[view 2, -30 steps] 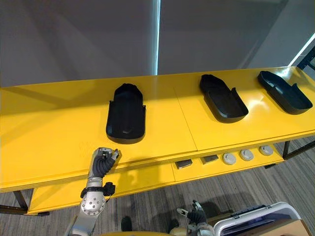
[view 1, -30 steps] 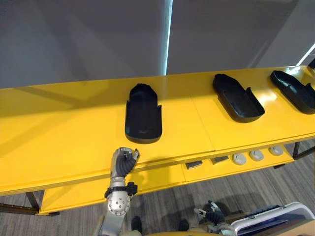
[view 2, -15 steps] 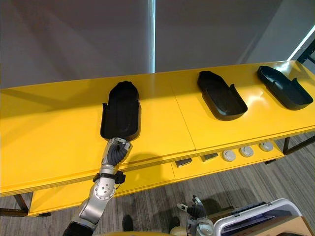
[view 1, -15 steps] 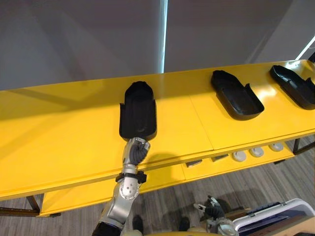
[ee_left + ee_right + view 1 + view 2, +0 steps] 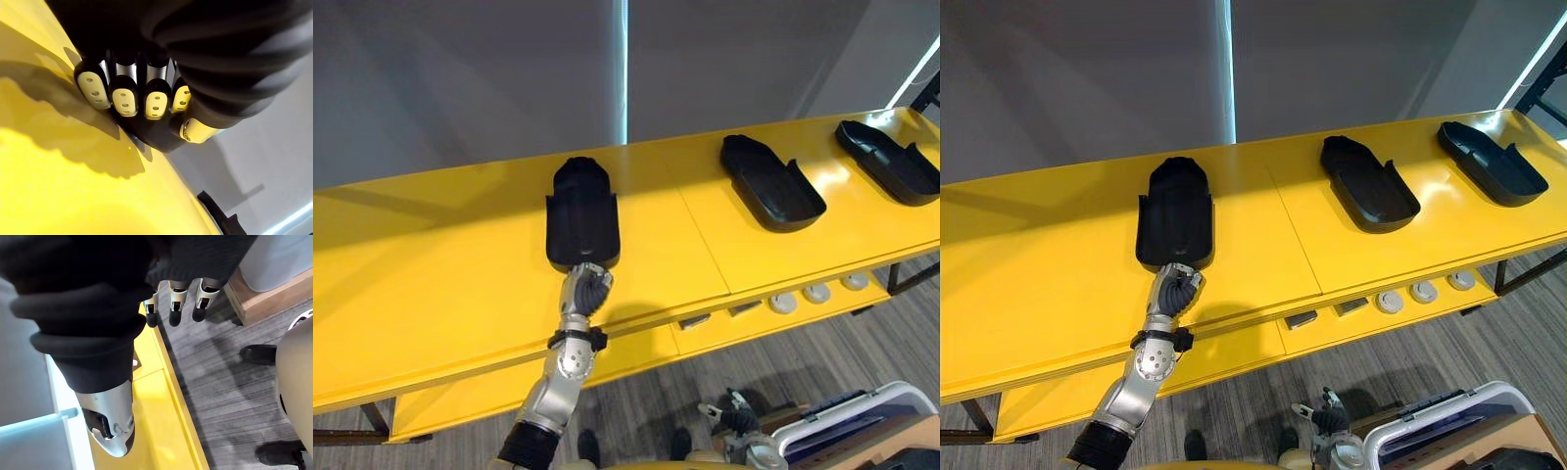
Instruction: Walk over and take plastic housings, then place them on the shelf
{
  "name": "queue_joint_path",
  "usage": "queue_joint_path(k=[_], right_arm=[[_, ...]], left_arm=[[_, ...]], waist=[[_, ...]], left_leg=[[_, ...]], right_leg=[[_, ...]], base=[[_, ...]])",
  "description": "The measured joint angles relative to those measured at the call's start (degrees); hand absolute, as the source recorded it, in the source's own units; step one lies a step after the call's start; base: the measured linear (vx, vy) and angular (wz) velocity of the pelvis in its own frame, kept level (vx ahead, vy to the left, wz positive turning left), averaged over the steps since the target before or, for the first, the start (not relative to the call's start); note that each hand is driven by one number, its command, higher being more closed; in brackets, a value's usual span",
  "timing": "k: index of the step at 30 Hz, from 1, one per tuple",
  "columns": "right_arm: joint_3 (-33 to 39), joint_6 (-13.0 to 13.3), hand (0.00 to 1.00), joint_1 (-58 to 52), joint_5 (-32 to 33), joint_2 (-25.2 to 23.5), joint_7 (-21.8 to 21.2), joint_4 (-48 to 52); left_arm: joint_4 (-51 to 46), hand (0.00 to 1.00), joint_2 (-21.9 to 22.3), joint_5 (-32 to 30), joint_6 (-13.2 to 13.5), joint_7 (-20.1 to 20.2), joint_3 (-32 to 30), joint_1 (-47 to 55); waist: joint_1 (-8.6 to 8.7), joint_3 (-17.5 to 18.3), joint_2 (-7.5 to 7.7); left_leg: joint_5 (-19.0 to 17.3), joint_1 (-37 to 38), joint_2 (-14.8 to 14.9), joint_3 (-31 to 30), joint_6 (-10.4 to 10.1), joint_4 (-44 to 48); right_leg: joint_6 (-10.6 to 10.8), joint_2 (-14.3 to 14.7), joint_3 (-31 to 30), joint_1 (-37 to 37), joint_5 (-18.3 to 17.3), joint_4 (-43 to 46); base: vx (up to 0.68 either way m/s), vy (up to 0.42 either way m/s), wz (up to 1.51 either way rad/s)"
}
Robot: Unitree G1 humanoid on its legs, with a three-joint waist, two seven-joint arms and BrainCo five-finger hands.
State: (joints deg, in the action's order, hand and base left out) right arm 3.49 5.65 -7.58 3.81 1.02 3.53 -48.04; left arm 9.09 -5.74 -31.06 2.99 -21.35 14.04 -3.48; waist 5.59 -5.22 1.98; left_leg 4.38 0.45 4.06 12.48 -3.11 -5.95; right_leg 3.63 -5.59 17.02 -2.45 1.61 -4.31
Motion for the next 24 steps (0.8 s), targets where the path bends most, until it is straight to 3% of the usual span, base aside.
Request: queue_joint_path(k=[14, 17, 18, 22, 24], right_arm=[[0.01, -0.05, 0.0, -0.03, -0.06, 0.01, -0.01, -0.01], [0.03, -0.54, 0.0, -0.15, -0.05, 0.16, -0.04, -0.25], [0.03, -0.78, 0.0, -0.18, -0.05, 0.5, -0.07, -0.79], [0.13, -1.15, 0.0, -0.31, -0.06, 1.81, -0.57, -1.74], [0.62, -1.24, 0.0, -0.14, -0.04, 2.94, -1.06, -3.05]], left_arm=[[-0.3, 1.0, -0.03, 3.04, 0.05, 1.0, 0.09, -0.25], [-7.38, 1.0, -0.42, 5.37, 0.05, 3.04, 0.32, 0.41], [-14.23, 1.0, -1.13, 6.65, 0.28, 3.93, 0.22, 0.7], [-31.56, 1.0, -2.74, 12.11, 5.43, 4.31, -5.84, 1.17], [-37.71, 1.0, -2.32, 18.04, 8.79, 1.87, -14.42, 1.61]], waist=[[0.04, 0.02, -0.03], [-0.04, 0.03, -0.07], [-0.13, 0.03, -0.08], [-0.18, 0.29, -0.57], [-0.51, 0.53, -1.22]], left_leg=[[0.02, 0.24, -0.13, -0.69, 0.02, 0.0], [0.04, 0.17, -0.13, -1.56, 0.03, 0.02], [0.05, 0.09, -0.11, -1.81, 0.02, 0.02], [0.09, 0.24, -0.16, -3.08, 0.04, 0.08], [0.26, 0.37, -0.24, -4.21, 0.05, 0.04]], right_leg=[[-0.01, -0.12, 0.32, -0.48, 0.19, -0.21], [0.01, -0.53, 1.11, -0.84, 0.17, -0.03], [0.04, -0.57, 1.39, -0.88, 0.14, 0.07], [0.16, -0.57, 2.35, -1.54, -0.04, 0.38], [0.14, -0.53, 3.29, -1.93, -0.5, 1.08]], base=[[0.0, 0.0, 0.01], [0.01, 0.005, 0.13], [0.01, 0.003, 0.12], [0.0, -0.005, 0.15], [-0.02, -0.013, 0.22]])
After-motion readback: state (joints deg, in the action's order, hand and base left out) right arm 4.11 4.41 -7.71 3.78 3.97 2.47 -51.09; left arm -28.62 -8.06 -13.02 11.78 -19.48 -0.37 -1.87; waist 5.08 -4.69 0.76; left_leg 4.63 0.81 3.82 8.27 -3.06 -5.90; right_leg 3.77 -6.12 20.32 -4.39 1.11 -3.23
